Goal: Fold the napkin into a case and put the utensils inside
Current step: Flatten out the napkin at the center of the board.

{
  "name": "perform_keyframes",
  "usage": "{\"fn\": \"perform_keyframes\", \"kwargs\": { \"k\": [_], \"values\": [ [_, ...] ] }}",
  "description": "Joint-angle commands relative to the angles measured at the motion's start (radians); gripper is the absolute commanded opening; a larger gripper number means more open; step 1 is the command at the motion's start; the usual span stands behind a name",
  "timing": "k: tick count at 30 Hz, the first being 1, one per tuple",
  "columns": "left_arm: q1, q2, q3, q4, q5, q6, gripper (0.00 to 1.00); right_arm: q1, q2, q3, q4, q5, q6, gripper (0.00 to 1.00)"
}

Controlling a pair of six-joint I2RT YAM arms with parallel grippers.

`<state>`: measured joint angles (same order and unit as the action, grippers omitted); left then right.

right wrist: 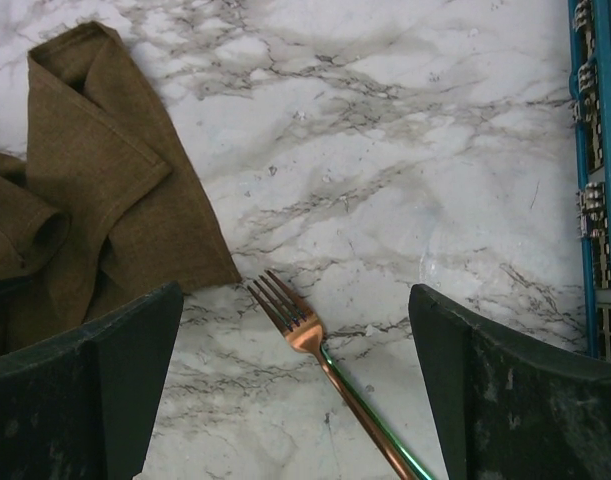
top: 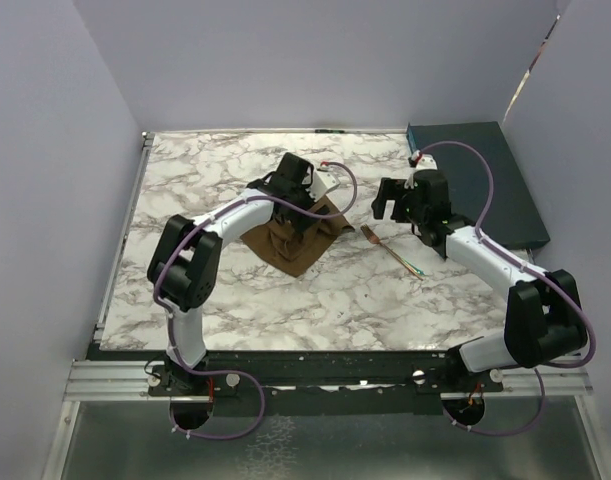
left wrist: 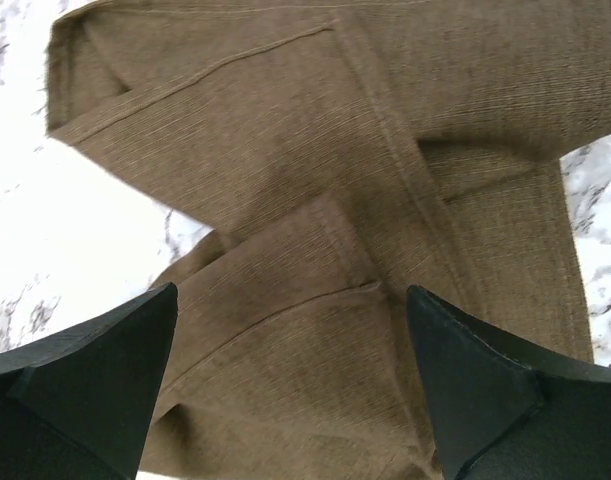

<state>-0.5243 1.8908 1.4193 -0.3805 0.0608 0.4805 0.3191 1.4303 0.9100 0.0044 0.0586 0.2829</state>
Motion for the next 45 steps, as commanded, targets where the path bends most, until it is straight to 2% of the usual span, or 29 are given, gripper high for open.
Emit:
{"fn": "perform_keyframes", "kwargs": {
  "k": [1, 10, 18, 22, 29, 32, 38, 45],
  "values": [
    [-0.022, 0.059, 0.041, -0.017, 0.013, 0.003, 0.94, -0.005, -0.027, -0.045, 0.016, -0.003, -0.002, 0.99],
    [-0.04, 0.139, 0.161, -0.016, -0.04, -0.034, 0.67, -0.012, -0.052, -0.08, 0.039, -0.047, 0.053, 0.98],
    [-0.048, 0.097, 0.132, -0.023, -0.096, 0.017, 0.37, -0.012, -0.052, -0.078, 0.041, -0.052, 0.059, 0.95],
    [-0.046, 0.078, 0.113, -0.03, -0.116, 0.04, 0.29, -0.012, -0.041, -0.064, 0.034, -0.093, 0.056, 0.93],
    [-0.046, 0.049, 0.162, -0.075, -0.178, 0.041, 0.02, -0.011, -0.036, -0.058, 0.047, -0.143, 0.056, 0.87],
    [-0.044, 0.016, 0.217, -0.103, -0.228, 0.026, 0.0, 0.027, -0.024, -0.048, 0.053, -0.139, 0.047, 0.86],
    [0.01, -0.07, 0.326, -0.161, -0.284, -0.084, 0.0, 0.154, -0.02, -0.042, 0.105, -0.1, 0.034, 0.93],
    [0.082, -0.226, 0.227, -0.173, -0.242, -0.15, 0.0, 0.299, 0.075, -0.014, 0.222, -0.171, 0.051, 0.98]
  ]
}}
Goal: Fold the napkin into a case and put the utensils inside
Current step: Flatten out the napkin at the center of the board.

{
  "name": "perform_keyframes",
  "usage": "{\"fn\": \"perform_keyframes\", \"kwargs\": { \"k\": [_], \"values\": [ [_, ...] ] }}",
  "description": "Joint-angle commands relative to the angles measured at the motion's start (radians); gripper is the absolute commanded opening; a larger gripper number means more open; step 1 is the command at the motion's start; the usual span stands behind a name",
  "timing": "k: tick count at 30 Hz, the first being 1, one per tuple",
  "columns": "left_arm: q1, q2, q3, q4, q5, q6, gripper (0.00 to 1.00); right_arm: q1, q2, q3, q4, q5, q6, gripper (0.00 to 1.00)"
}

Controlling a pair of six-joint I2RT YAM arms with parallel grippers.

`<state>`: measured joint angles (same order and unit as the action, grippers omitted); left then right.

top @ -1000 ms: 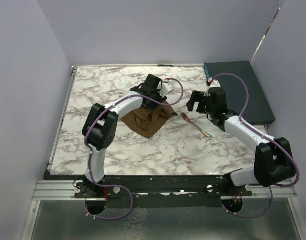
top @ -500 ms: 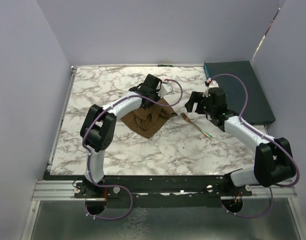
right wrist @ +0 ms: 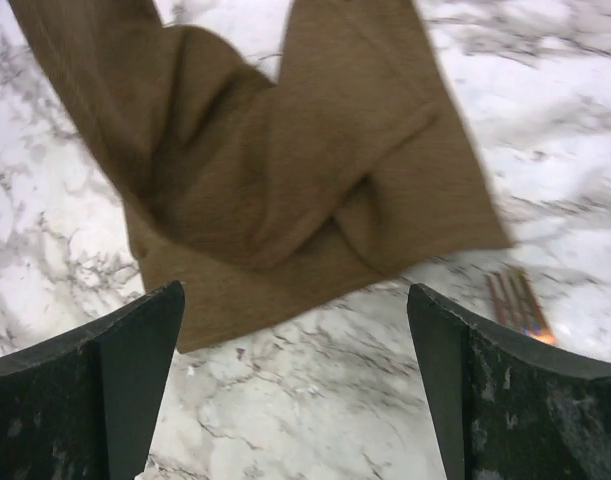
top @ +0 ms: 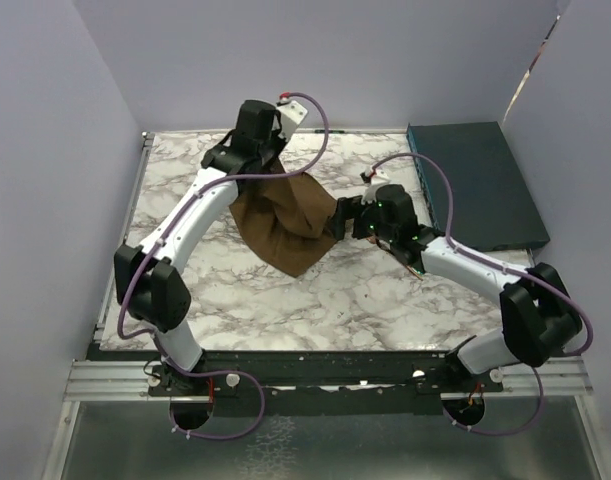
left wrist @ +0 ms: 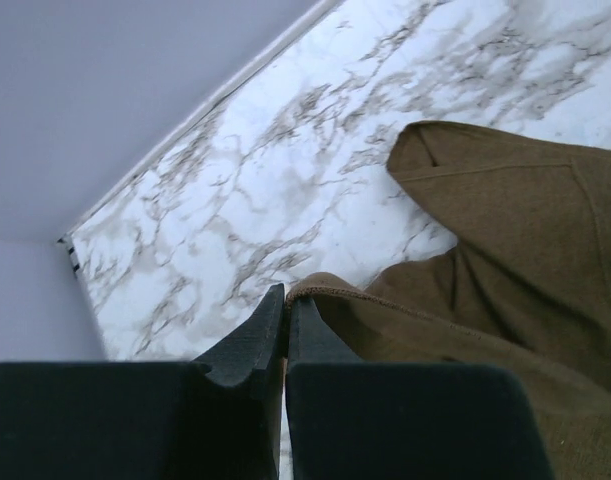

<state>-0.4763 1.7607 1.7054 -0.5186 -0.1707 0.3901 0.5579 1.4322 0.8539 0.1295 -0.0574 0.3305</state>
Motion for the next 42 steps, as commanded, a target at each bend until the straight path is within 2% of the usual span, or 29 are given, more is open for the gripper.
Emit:
{"fn": "perform_keyframes", "kwargs": {
  "k": [1, 6, 10, 16, 21, 28, 31, 32, 33, 34, 35, 36, 37, 40, 42],
  "values": [
    [0.04, -0.112, -0.073, -0.036, -0.014, -0.061, 0.0, 0.086, 0.096, 0.054, 0.107, -0.059, -0.003, 0.98],
    [0.077, -0.182, -0.118, -0.037, -0.023, -0.066, 0.0, 0.205, 0.211, 0.148, 0.105, -0.004, -0.093, 0.98],
    [0.106, -0.228, -0.138, -0.037, -0.017, -0.064, 0.0, 0.211, 0.242, 0.188, 0.105, 0.038, -0.168, 0.98],
    [0.122, -0.267, -0.168, -0.035, -0.01, -0.058, 0.0, 0.202, 0.252, 0.241, 0.047, 0.054, -0.374, 0.99],
    [0.138, -0.28, -0.182, -0.035, -0.004, -0.059, 0.0, 0.171, 0.267, 0.216, 0.058, 0.012, -0.474, 0.98],
    [0.143, -0.289, -0.191, -0.035, 0.005, -0.058, 0.0, 0.122, 0.357, 0.292, -0.062, -0.207, -0.552, 0.96],
    [0.147, -0.29, -0.188, -0.035, 0.0, -0.056, 0.0, 0.122, 0.397, 0.331, -0.098, -0.26, -0.586, 0.85],
    [0.15, -0.291, -0.187, -0.036, -0.003, -0.053, 0.0, 0.12, 0.406, 0.34, -0.098, -0.266, -0.596, 0.74],
    [0.152, -0.291, -0.186, -0.035, -0.004, -0.052, 0.0, 0.12, 0.416, 0.358, -0.1, -0.261, -0.605, 0.63],
    [0.155, -0.291, -0.186, -0.035, -0.006, -0.054, 0.0, 0.119, 0.426, 0.377, -0.104, -0.245, -0.611, 0.45],
    [0.159, -0.288, -0.182, -0.035, -0.01, -0.056, 0.0, 0.116, 0.435, 0.396, -0.108, -0.207, -0.617, 0.22],
    [0.161, -0.283, -0.179, -0.035, -0.017, -0.059, 0.0, 0.115, 0.442, 0.417, -0.106, -0.152, -0.617, 0.07],
    [0.165, -0.279, -0.173, -0.035, -0.025, -0.063, 0.0, 0.112, 0.441, 0.433, -0.1, -0.098, -0.617, 0.01],
    [0.188, -0.255, -0.13, -0.019, -0.067, -0.084, 0.0, 0.092, 0.406, 0.456, -0.035, 0.075, -0.627, 0.01],
    [0.21, -0.233, -0.083, -0.008, -0.089, -0.104, 0.0, 0.063, 0.359, 0.48, -0.016, 0.132, -0.627, 0.01]
  ]
}}
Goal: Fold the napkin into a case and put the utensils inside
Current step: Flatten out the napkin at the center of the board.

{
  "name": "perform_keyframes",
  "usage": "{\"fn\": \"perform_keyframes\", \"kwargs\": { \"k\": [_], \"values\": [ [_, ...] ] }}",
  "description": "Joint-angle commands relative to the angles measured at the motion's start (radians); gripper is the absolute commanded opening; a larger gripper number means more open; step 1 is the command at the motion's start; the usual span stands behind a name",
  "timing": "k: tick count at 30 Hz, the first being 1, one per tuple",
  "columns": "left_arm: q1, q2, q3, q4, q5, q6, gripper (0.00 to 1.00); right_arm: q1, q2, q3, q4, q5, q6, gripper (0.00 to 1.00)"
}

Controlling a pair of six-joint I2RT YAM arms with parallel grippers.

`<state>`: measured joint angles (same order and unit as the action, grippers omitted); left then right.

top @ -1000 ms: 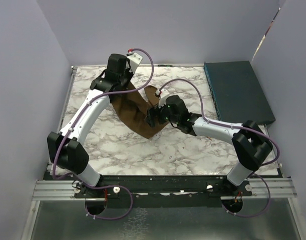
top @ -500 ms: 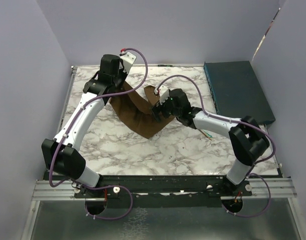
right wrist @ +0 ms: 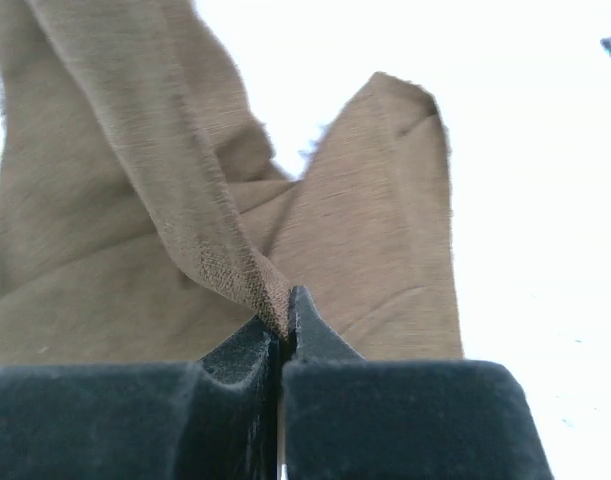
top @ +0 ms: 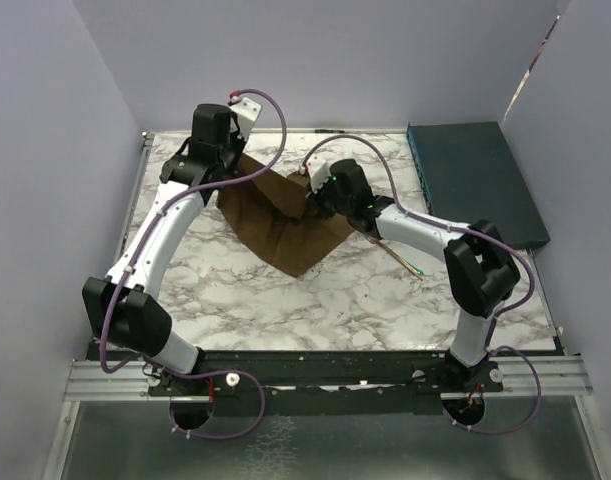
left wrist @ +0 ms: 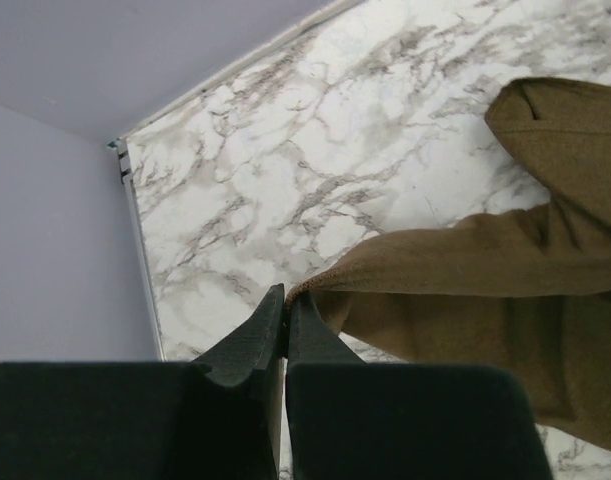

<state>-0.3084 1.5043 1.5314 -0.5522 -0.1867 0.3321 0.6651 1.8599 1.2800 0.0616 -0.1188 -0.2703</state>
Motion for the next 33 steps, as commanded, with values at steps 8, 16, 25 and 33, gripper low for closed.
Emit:
{"fn": "perform_keyframes", "kwargs": {
  "k": [8, 16, 25, 33],
  "values": [
    [0.128, 0.072, 0.306, 0.055, -0.101, -0.097, 0.0, -0.108, -0.209, 0.249, -0.055, 0.222, -0.077, 0.01],
    [0.128, 0.043, 0.44, 0.054, -0.051, -0.1, 0.0, -0.108, -0.249, 0.444, -0.302, 0.18, -0.103, 0.01],
    [0.129, -0.012, 0.49, 0.052, -0.095, -0.063, 0.0, -0.108, -0.283, 0.5, -0.431, 0.197, -0.138, 0.01],
    [0.128, -0.006, 0.484, 0.046, -0.095, -0.028, 0.0, -0.108, -0.309, 0.512, -0.461, 0.166, -0.15, 0.01]
  ]
}}
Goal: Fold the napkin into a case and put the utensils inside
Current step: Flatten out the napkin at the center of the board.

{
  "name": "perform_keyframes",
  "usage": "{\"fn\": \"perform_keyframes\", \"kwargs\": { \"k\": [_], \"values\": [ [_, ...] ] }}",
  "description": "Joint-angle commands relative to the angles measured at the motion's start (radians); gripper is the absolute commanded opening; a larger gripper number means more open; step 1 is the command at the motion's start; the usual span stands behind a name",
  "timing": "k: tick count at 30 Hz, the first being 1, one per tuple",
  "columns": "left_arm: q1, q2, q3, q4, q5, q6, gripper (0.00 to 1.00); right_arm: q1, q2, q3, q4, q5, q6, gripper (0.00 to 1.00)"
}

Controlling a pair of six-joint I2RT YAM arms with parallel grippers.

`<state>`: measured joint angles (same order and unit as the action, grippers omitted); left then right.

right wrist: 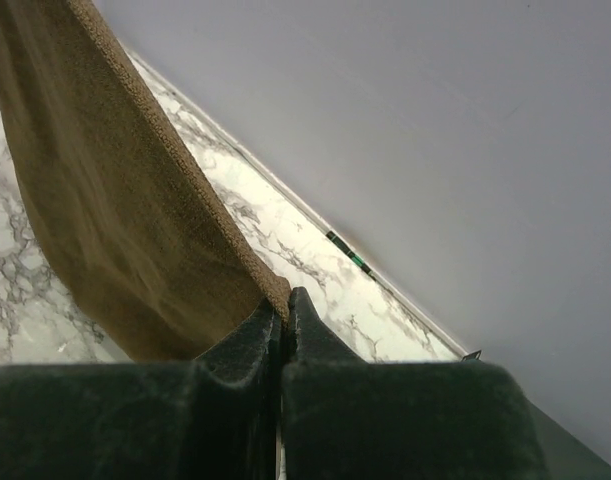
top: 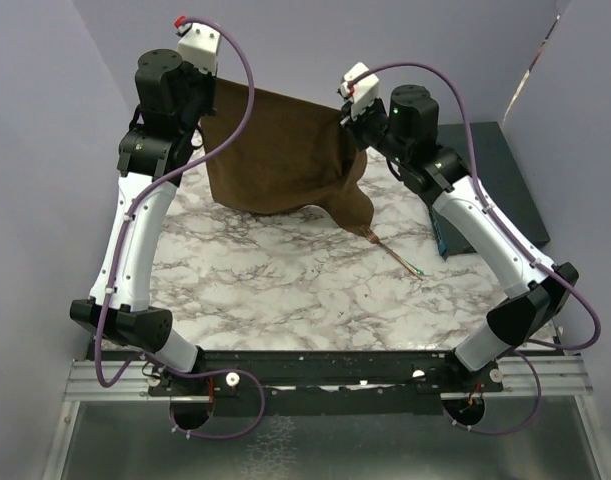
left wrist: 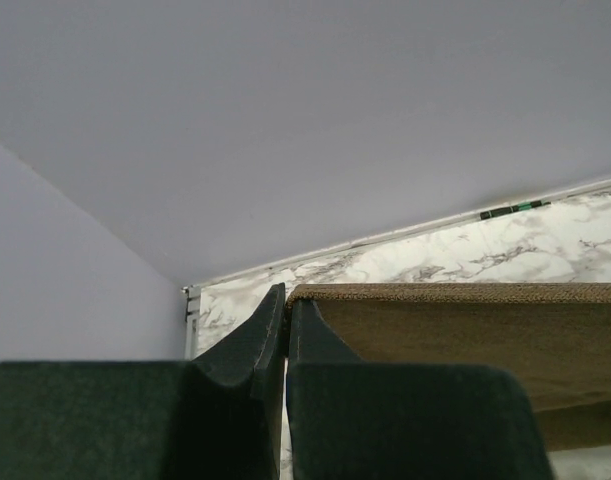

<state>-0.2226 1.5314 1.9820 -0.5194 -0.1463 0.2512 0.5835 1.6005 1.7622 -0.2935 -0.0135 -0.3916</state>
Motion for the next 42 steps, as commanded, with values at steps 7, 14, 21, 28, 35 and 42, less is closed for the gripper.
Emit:
{"fn": "perform_keyframes", "kwargs": {
  "k": [7, 14, 21, 28, 35, 42],
  "values": [
    [0.043, -0.01, 0.021, 0.006, -0.115, 0.063, 0.0, -0.027, -0.028, -0.003, -0.062, 0.089, -0.058, 0.01],
    [0.048, 0.21, 0.144, 0.029, -0.159, 0.077, 0.0, -0.044, 0.196, 0.171, 0.048, 0.228, -0.109, 0.01],
    [0.052, 0.533, 0.684, 0.054, -0.284, 0.139, 0.0, -0.07, 0.345, 0.448, 0.169, 0.312, -0.042, 0.01],
    [0.071, 0.286, 0.326, 0.441, -0.307, 0.206, 0.0, -0.019, 0.227, 0.404, 0.204, 0.226, -0.072, 0.01],
    [0.099, -0.023, -0.139, 0.443, -0.13, 0.37, 0.0, 0.085, 0.105, 0.15, 0.034, 0.129, -0.105, 0.01],
    [0.198, -0.282, -0.759, 0.298, 0.026, 0.583, 0.0, 0.241, 0.075, -0.204, -0.18, 0.076, -0.033, 0.01]
  ]
}}
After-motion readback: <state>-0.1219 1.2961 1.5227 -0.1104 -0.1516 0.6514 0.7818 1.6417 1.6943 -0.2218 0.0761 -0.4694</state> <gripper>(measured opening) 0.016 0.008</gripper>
